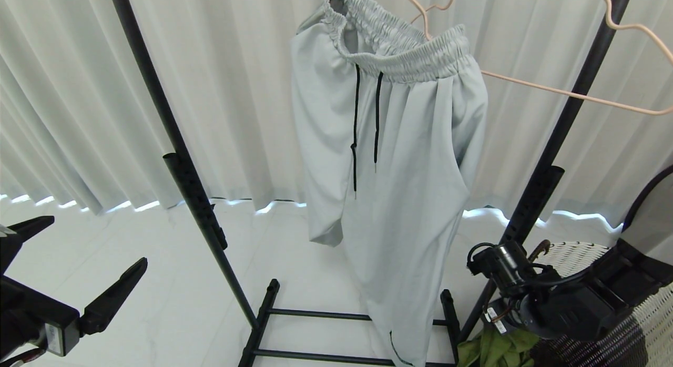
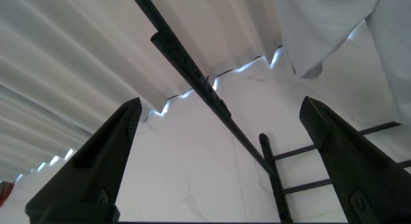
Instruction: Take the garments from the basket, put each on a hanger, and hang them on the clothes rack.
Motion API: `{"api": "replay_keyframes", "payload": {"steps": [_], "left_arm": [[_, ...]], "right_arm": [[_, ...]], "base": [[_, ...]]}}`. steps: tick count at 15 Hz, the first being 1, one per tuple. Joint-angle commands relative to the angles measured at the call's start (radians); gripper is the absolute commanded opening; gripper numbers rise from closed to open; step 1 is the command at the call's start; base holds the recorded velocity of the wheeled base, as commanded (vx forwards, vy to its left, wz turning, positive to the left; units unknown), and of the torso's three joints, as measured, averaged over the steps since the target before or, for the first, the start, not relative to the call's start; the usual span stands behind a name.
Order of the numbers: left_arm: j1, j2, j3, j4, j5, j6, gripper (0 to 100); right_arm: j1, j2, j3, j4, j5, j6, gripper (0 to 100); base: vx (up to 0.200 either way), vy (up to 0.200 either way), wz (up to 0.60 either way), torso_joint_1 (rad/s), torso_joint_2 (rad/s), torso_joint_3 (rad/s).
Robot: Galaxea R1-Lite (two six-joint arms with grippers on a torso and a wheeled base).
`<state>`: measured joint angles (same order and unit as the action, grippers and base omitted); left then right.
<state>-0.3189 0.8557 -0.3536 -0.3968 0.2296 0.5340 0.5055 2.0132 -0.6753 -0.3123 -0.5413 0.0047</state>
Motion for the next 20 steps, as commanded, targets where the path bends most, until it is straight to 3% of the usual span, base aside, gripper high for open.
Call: {"api": "replay_keyframes", "payload": {"steps": [1, 4, 8, 12, 13, 17, 20], "left_arm": [[0.0, 0.0, -0.001, 0.0, 0.001, 0.0, 100], [0.0, 0.0, -0.001, 0.0, 0.001, 0.0, 100], [0.0, 0.0, -0.002, 0.0, 0.001, 0.001, 100], [0.0, -0.001, -0.004, 0.0, 0.001, 0.001, 100], [0.0, -0.001, -0.004, 0.0, 0.001, 0.001, 100], [0.0, -0.001, 0.004, 0.0, 0.001, 0.0, 100], [0.0, -0.004, 0.021, 0.0, -0.001, -0.003, 100]], "right_arm": [[-0.004, -0.011, 0.005, 0.001, -0.002, 0.0, 100], [-0.007, -0.059, 0.005, 0.087, -0.003, 0.001, 100], [-0.009, -0.059, 0.005, 0.176, -0.017, 0.07, 100], [-0.01, -0.044, 0.002, 0.185, -0.057, 0.121, 100], [-0.009, -0.044, 0.003, 0.185, -0.057, 0.129, 0], [0.007, -0.116, 0.0, 0.193, -0.059, 0.135, 0], [0.008, -0.249, -0.012, 0.265, -0.062, 0.132, 0]], "base": [[0.0, 0.0, 0.0, 0.0, 0.0, 0.0], [0.0, 0.0, 0.0, 0.0, 0.0, 0.0], [0.0, 0.0, 0.0, 0.0, 0.0, 0.0], [0.0, 0.0, 0.0, 0.0, 0.0, 0.0], [0.0, 0.0, 0.0, 0.0, 0.0, 0.0], [0.0, 0.0, 0.0, 0.0, 0.0, 0.0], [0.0, 0.0, 0.0, 0.0, 0.0, 0.0]]}}
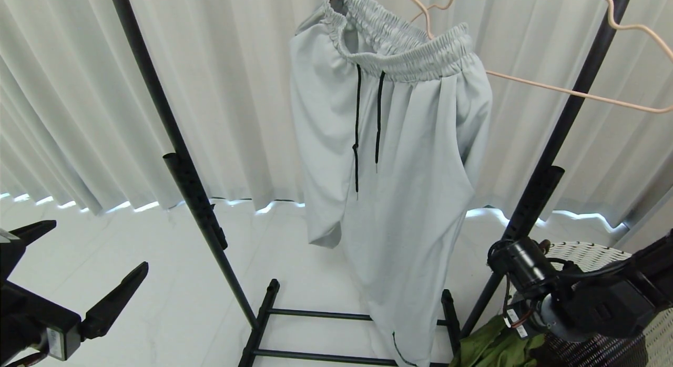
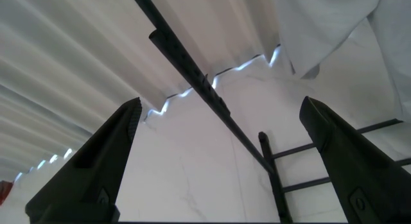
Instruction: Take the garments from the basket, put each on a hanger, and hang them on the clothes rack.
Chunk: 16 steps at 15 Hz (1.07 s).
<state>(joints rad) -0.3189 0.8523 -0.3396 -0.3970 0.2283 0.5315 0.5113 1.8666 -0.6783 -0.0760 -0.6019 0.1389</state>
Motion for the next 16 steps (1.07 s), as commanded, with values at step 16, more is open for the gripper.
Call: {"api": "replay_keyframes", "payload": {"steps": [16], "left_arm": [[-0.003, -0.001, 0.057, 0.0, -0.093, -0.01, 100]], "right_arm": [[0.283, -0.501, -0.468, 0.245, -0.001, -0.318, 0]], "base": [[-0.075, 0.0, 0.0, 0.001, 0.0, 0.0]]}}
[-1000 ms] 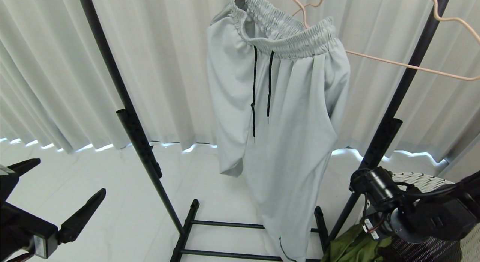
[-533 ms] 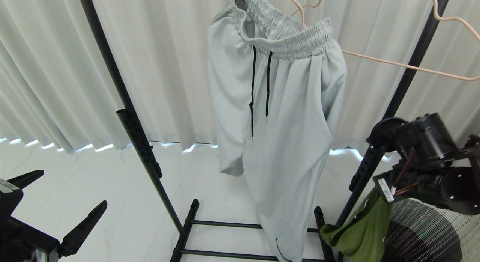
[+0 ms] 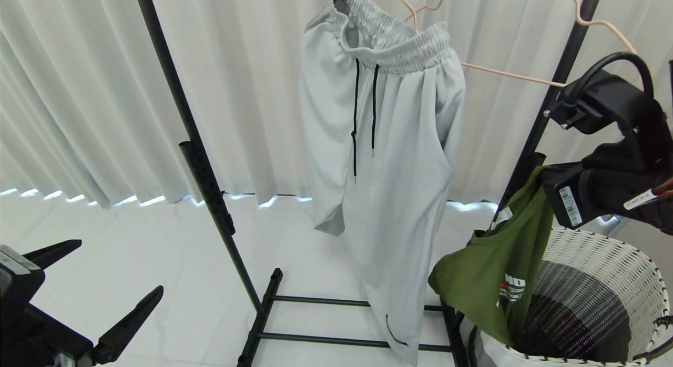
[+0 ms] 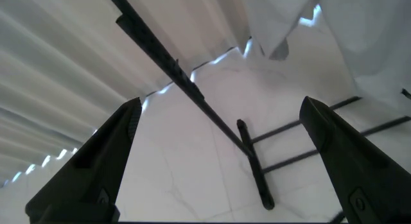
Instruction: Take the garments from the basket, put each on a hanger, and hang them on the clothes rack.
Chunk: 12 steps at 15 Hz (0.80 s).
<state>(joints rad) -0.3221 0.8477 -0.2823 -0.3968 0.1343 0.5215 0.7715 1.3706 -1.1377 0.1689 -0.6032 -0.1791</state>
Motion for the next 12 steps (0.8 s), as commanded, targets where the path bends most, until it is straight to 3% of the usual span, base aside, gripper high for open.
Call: {"api": "replay_keyframes", "payload": {"steps": [1, 3, 6, 8, 12], "left_arm": [[0.0, 0.01, -0.001, 0.0, 0.001, -0.003, 100], [0.0, 0.011, -0.005, 0.0, -0.013, -0.003, 100], [0.0, 0.03, -0.024, 0.0, -0.148, -0.003, 100], [-0.002, 0.082, -0.069, 0.0, -0.248, -0.054, 100], [-0.153, 0.209, -0.196, -0.002, -0.283, -0.179, 100]], "right_arm": [[0.061, -0.004, -0.005, -0.002, 0.0, 0.001, 0], [0.088, 0.004, -0.013, -0.008, 0.0, 0.001, 0], [0.129, 0.005, -0.025, -0.014, 0.006, 0.003, 0], [0.175, 0.001, -0.024, -0.02, 0.006, 0.006, 0], [0.261, 0.002, -0.025, -0.063, 0.006, 0.006, 0]], "base": [[-0.2, 0.0, 0.0, 0.002, 0.0, 0.007], [-0.2, 0.0, 0.0, 0.0, 0.0, 0.002], [-0.067, 0.0, 0.0, 0.001, 0.0, 0.001], [0.0, 0.0, 0.0, 0.0, 0.0, 0.0], [0.0, 0.0, 0.0, 0.0, 0.0, 0.0]]}}
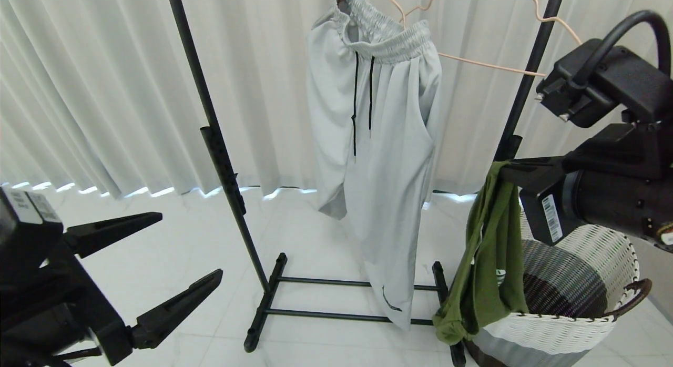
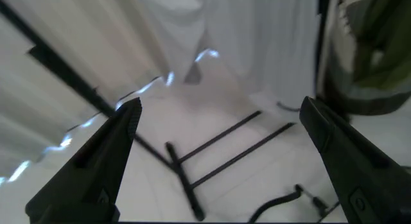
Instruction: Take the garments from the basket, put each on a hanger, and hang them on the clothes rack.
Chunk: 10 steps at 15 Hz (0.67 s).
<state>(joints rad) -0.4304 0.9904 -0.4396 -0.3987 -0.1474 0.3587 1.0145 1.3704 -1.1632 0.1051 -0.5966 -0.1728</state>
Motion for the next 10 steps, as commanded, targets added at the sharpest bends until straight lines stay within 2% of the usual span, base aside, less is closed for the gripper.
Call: {"api": "replay_keyframes", "payload": {"steps": [1, 3, 5, 6, 8, 9, 10], "left_arm": [[-0.152, 0.123, -0.067, 0.0, -0.003, -0.026, 100], [-0.277, 0.191, -0.073, -0.002, -0.003, -0.044, 100], [-0.363, 0.267, -0.117, -0.011, -0.003, -0.17, 100], [-0.404, 0.341, -0.176, -0.034, 0.005, -0.287, 100], [-0.409, 0.436, -0.235, -0.06, 0.017, -0.373, 100], [-0.407, 0.533, -0.281, -0.104, 0.039, -0.428, 100], [-0.407, 0.6, -0.314, -0.147, 0.058, -0.438, 100]], "right_arm": [[0.062, 0.012, -0.009, -0.016, 0.0, -0.001, 0], [0.104, 0.027, -0.023, -0.027, 0.0, -0.001, 0], [0.131, 0.041, -0.029, -0.065, 0.006, -0.001, 0], [0.147, 0.047, -0.027, -0.091, 0.008, -0.001, 0], [0.162, 0.049, -0.029, -0.104, 0.009, -0.001, 0], [0.176, 0.047, -0.027, -0.113, 0.021, -0.001, 0], [0.184, 0.047, -0.029, -0.119, 0.023, -0.001, 0]], "base": [[0.0, 0.0, 0.0, 0.0, 0.0, 0.0], [0.0, 0.0, 0.0, 0.0, 0.0, 0.0], [0.0, 0.0, 0.0, 0.0, 0.0, 0.0], [0.0, 0.0, 0.0, 0.0, 0.0, 0.0], [0.0, 0.0, 0.0, 0.0, 0.0, 0.0], [0.0, 0.0, 0.0, 0.0, 0.0, 0.0], [0.0, 0.0, 0.0, 0.0, 0.0, 0.0]]}}
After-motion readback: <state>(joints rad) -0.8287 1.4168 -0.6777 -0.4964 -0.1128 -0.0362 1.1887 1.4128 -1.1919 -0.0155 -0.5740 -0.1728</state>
